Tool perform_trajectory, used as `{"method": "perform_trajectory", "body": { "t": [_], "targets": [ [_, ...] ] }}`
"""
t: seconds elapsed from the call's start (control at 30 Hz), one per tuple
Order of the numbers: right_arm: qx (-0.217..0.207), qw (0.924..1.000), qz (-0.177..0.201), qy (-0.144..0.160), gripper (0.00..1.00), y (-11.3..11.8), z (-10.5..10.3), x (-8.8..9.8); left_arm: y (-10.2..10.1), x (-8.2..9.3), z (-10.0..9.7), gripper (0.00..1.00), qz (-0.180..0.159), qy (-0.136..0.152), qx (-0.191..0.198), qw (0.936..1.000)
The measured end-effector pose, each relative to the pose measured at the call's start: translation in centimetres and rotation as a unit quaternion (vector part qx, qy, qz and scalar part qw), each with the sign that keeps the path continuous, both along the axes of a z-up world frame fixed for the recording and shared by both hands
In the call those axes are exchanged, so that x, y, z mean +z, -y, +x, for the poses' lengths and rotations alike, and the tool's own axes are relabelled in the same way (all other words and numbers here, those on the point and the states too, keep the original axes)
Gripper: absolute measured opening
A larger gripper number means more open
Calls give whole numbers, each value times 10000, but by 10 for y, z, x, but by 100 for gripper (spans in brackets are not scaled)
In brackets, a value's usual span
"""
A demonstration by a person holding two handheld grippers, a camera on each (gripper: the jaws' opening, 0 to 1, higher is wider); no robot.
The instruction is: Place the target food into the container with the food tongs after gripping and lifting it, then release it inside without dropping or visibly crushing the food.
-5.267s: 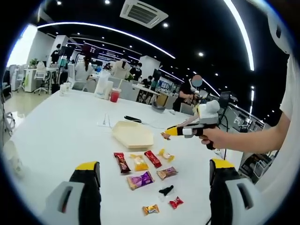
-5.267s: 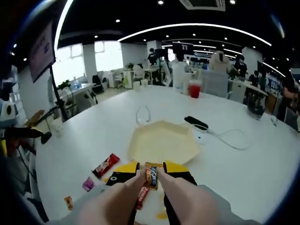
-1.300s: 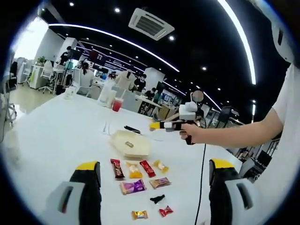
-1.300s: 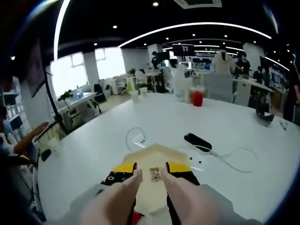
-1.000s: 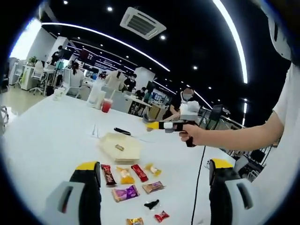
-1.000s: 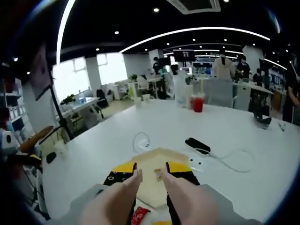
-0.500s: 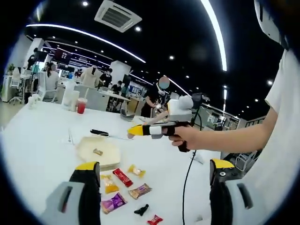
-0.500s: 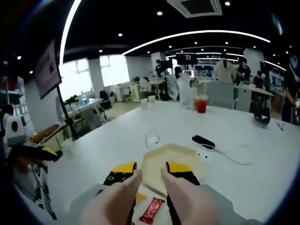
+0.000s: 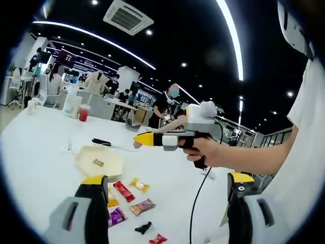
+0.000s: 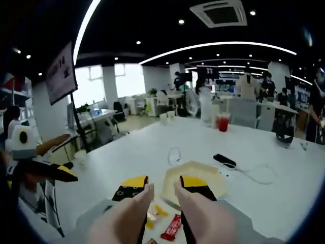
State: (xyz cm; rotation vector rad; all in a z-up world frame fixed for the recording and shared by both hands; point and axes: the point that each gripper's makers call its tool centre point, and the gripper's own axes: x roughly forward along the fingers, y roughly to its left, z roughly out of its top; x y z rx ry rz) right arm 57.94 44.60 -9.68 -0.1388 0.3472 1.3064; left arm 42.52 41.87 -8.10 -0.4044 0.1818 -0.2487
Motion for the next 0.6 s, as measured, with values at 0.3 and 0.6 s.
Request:
{"method": "perform_trajectory", "body": {
  "t": [0.3, 0.6],
  "targets": [
    [-113, 9997, 114, -210, 23, 17, -15, -8, 4, -3, -12, 99, -167, -114, 14, 9998],
    [-154, 9996, 59, -237, 23, 36, -24, -12, 10, -6, -20, 99, -764, -197, 164, 9968]
  ]
}}
